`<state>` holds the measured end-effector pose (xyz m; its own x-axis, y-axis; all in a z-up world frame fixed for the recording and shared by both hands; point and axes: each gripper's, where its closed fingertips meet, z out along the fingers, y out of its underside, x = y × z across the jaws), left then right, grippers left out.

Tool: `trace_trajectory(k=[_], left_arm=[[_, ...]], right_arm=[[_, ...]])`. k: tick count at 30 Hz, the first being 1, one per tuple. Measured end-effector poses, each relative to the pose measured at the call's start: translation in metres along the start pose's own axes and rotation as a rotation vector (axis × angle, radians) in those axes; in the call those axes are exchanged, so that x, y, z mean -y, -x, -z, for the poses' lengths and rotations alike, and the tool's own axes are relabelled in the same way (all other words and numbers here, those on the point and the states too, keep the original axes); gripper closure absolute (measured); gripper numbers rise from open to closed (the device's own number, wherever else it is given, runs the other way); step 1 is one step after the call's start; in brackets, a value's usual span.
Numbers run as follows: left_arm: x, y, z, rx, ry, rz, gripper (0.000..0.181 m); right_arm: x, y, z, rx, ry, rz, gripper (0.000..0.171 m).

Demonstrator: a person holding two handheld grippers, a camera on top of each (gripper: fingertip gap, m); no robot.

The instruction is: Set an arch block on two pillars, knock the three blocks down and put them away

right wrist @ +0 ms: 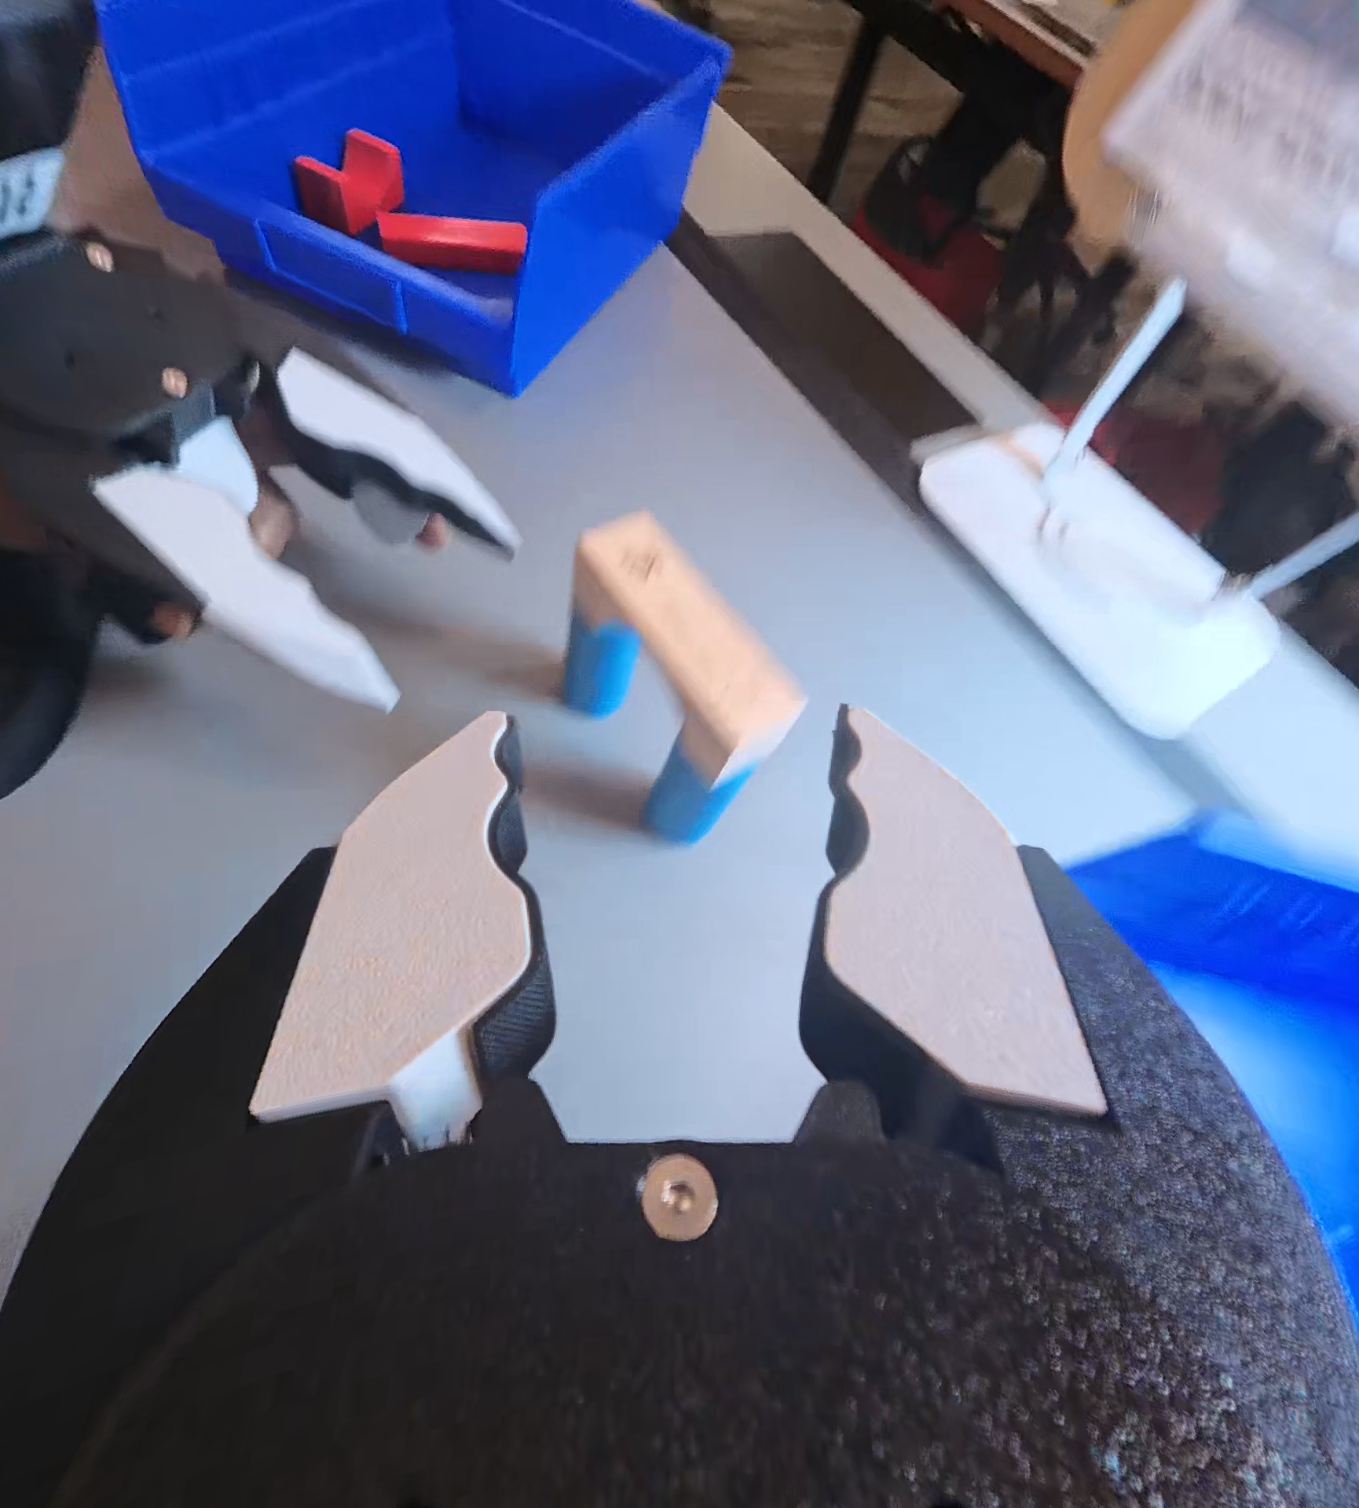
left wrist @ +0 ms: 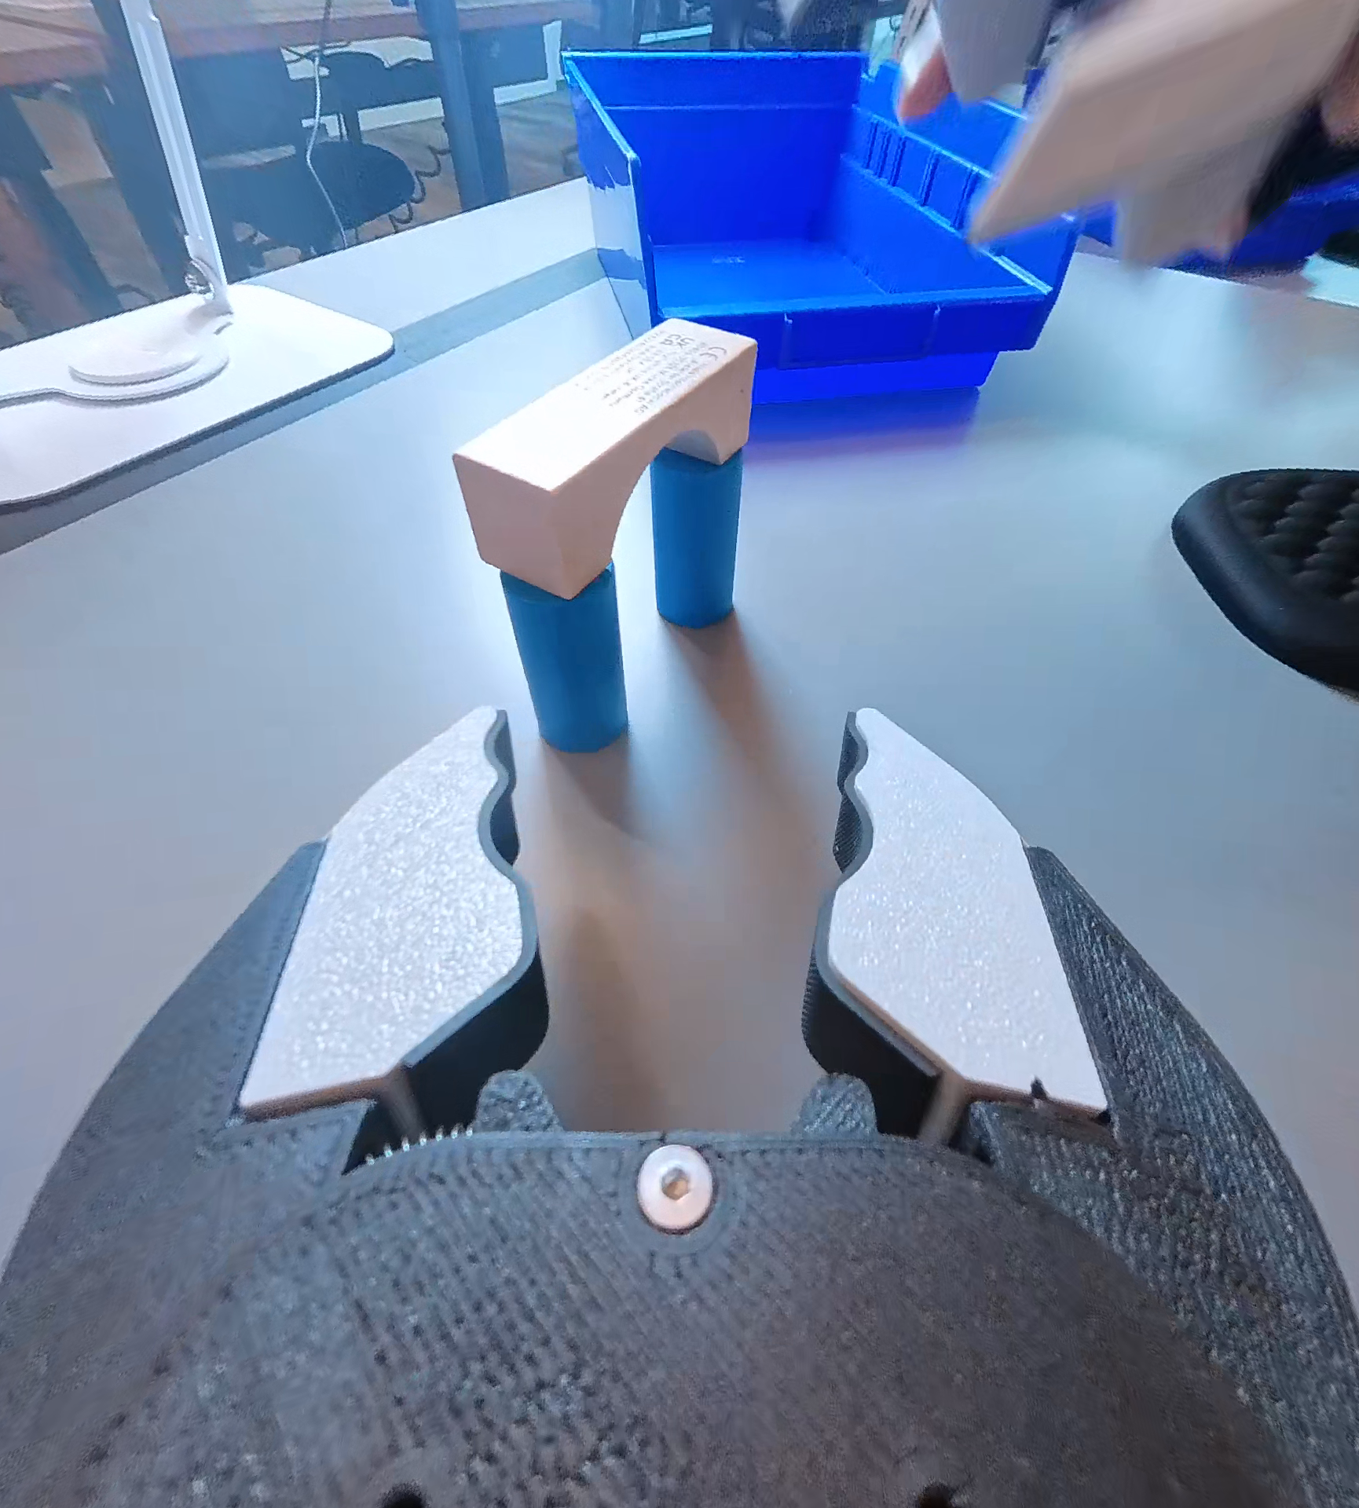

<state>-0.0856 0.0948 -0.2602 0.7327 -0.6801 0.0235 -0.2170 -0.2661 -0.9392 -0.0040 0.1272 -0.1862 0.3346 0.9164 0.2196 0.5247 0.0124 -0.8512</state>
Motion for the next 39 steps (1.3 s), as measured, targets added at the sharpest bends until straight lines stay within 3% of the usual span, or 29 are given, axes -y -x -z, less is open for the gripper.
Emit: trace_trajectory(k=[1, 6, 14, 25, 39], left_arm=[[0.0, 0.001, 0.0, 0.006, -0.002, -0.002, 0.104], [0.004, 0.001, 0.005, 0.042, -0.018, -0.017, 0.103], [0.001, 0.002, 0.013, 0.086, -0.002, 0.007, 0.101], [-0.009, 0.0, 0.005, 0.052, 0.06, 0.005, 0.107], [0.001, 0.033, -0.021, 0.029, 0.096, -0.009, 0.114]], right_arm=[[-0.013, 0.007, 0.002, -0.013, -0.011, -0.043, 0.096], [-0.058, 0.026, -0.001, -0.109, -0.075, -0.167, 0.088], [-0.086, 0.018, -0.018, -0.081, 0.005, -0.294, 0.081], [-0.083, 0.015, -0.031, -0.015, -0.006, -0.24, 0.08], [-0.06, -0.008, -0.061, 0.129, -0.088, -0.183, 0.08]])
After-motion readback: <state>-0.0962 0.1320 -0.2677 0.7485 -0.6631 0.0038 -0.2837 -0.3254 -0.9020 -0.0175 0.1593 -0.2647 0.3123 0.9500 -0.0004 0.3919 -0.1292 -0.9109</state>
